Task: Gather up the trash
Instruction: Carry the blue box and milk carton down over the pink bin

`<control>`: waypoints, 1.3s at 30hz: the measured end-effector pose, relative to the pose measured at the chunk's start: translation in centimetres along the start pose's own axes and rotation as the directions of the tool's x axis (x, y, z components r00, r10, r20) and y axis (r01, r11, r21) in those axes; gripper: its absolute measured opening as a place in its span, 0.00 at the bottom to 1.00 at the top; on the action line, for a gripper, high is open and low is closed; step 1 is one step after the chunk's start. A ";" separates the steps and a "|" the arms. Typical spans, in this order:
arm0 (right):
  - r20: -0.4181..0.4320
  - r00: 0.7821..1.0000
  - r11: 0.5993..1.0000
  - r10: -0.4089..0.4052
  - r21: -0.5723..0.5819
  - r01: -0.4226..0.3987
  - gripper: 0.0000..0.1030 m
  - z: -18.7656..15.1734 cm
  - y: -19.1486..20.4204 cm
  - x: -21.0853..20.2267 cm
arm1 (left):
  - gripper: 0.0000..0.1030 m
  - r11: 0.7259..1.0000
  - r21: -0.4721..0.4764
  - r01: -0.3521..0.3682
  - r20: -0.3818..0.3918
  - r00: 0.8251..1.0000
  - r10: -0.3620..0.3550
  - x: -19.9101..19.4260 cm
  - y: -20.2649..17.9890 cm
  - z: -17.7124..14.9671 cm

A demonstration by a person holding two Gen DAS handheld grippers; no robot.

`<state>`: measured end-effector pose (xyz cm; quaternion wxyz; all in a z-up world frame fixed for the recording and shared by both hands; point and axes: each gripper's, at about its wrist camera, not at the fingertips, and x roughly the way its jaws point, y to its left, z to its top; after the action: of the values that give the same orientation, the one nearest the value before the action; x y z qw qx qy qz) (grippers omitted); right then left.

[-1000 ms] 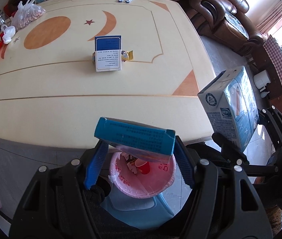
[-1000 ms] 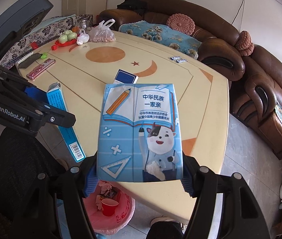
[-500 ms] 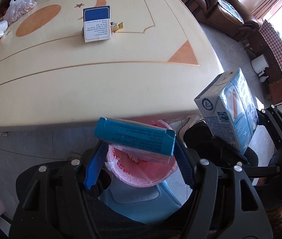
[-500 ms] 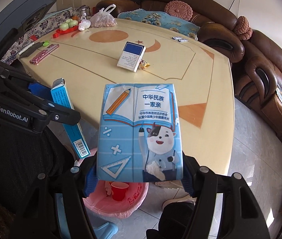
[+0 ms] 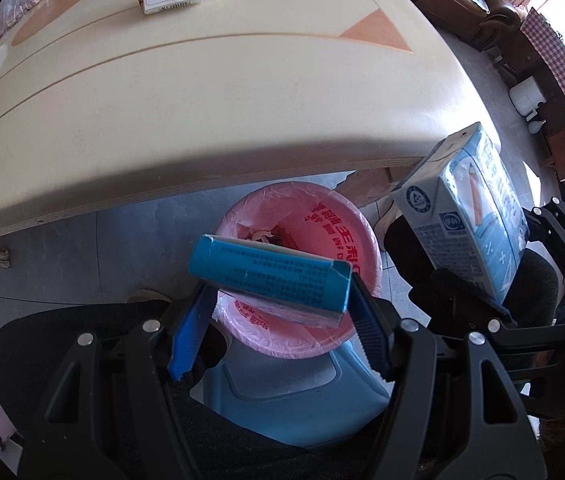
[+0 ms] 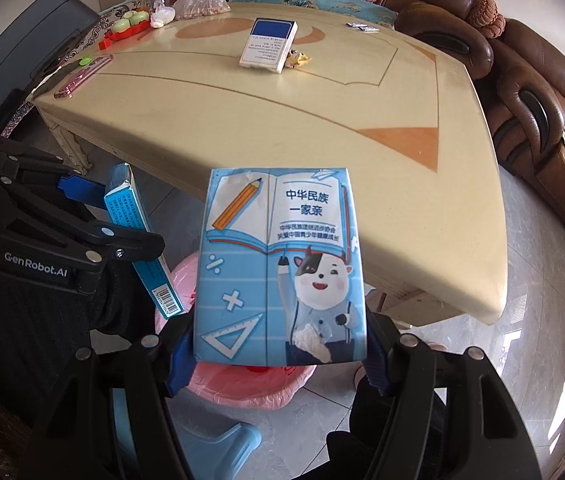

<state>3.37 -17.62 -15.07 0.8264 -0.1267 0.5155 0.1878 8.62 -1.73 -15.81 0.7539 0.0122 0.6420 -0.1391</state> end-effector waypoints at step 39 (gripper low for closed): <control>-0.269 0.960 0.992 0.081 0.113 -0.053 0.63 -5.4 -0.7 15.6 | 0.63 0.999 -0.042 0.016 -0.220 0.975 -0.025 15.4 1.4 -1.8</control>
<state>5.57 -17.60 -31.43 0.7462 -0.0904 0.6375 0.1693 9.28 -3.04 -31.30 0.6769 0.0059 0.7242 -0.1315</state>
